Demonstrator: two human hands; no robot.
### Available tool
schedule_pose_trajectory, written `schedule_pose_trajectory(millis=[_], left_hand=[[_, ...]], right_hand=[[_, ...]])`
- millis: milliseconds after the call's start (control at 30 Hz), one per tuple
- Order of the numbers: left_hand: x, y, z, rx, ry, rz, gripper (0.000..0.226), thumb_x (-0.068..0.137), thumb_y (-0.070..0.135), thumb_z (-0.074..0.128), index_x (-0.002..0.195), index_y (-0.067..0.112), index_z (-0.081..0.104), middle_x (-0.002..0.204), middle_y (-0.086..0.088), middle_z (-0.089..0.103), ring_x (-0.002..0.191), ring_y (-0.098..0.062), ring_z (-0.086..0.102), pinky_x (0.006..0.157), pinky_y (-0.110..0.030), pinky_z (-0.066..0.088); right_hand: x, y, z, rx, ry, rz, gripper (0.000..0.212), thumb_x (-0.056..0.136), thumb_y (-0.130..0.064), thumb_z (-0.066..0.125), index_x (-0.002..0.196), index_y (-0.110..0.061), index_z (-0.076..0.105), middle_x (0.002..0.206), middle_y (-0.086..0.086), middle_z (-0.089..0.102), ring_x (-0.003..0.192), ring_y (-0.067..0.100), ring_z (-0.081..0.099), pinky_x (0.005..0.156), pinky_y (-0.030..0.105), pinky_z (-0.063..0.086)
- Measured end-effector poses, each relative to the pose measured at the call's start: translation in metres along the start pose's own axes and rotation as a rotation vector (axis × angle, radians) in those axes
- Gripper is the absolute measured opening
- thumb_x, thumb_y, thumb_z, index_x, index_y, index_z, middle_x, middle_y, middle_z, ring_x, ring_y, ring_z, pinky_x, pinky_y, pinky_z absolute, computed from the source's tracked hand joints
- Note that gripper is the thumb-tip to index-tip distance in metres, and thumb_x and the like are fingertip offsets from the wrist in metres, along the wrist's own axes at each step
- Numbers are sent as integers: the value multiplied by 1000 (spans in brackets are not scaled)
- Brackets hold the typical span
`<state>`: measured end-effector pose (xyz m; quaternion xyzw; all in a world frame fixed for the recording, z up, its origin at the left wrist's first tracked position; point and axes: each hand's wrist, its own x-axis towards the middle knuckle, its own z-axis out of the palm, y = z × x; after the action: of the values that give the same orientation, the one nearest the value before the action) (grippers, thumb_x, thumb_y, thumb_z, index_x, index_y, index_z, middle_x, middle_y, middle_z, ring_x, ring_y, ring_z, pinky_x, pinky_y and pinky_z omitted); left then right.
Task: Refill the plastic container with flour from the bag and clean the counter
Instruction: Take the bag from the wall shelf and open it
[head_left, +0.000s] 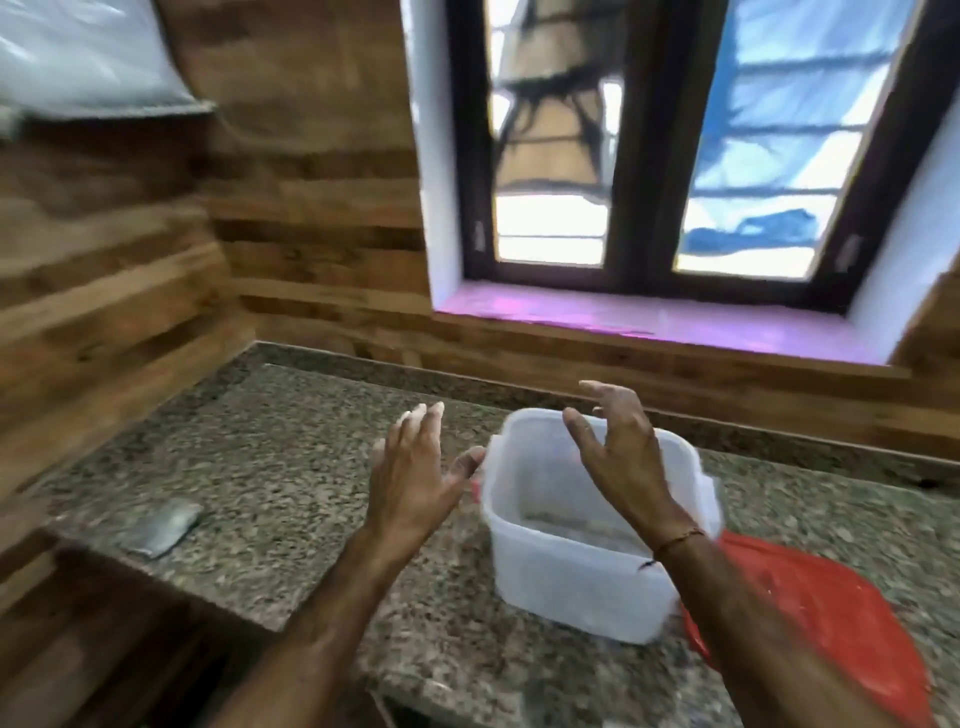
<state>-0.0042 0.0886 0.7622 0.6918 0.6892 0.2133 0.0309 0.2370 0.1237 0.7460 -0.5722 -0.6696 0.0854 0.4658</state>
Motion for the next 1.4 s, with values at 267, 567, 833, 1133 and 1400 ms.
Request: schedule_pose_trajectory(millis=[267,567,833,1133,1400], left_hand=[[30,-129,-88,107,59,-36,87,92,73,50,158,18,35,156,-2,47,144,-23,43,110,-44,43],[126,-231,-197,210,202,-153,80,93,65,57,157,23,35,156,1,46,143,-22,44,108,-40,44],[202,-289,-301,337,341,-214,79,95,64,54,160,26,31,166,-2,34,153,-21,32,118,-38,34],[333,-330,-410,488,500,-99,76,93,63,59,153,21,39,149,-5,53,132,-26,54,99,-40,49],[469,-410,-504,561,675,-11,74,93,60,62,151,18,42,152,-8,48,139,-29,45,115,-50,36]], right_hand=[[53,-119,98,-39,-205,-171,38,96,-48,59,129,-29,59,127,-5,58,88,14,69,76,36,55],[186,-223,196,-8,-288,-352,43,94,-60,49,130,-37,52,125,-10,57,89,13,66,83,41,57],[294,-316,256,48,-370,-541,44,101,-51,51,140,-32,48,136,-10,51,102,7,61,91,35,55],[418,-434,305,-49,-185,-646,45,101,-48,53,139,-25,47,137,-2,52,109,21,63,90,39,53],[537,-553,396,-8,-152,-682,57,98,-44,60,149,-24,41,145,5,51,118,22,61,100,42,54]])
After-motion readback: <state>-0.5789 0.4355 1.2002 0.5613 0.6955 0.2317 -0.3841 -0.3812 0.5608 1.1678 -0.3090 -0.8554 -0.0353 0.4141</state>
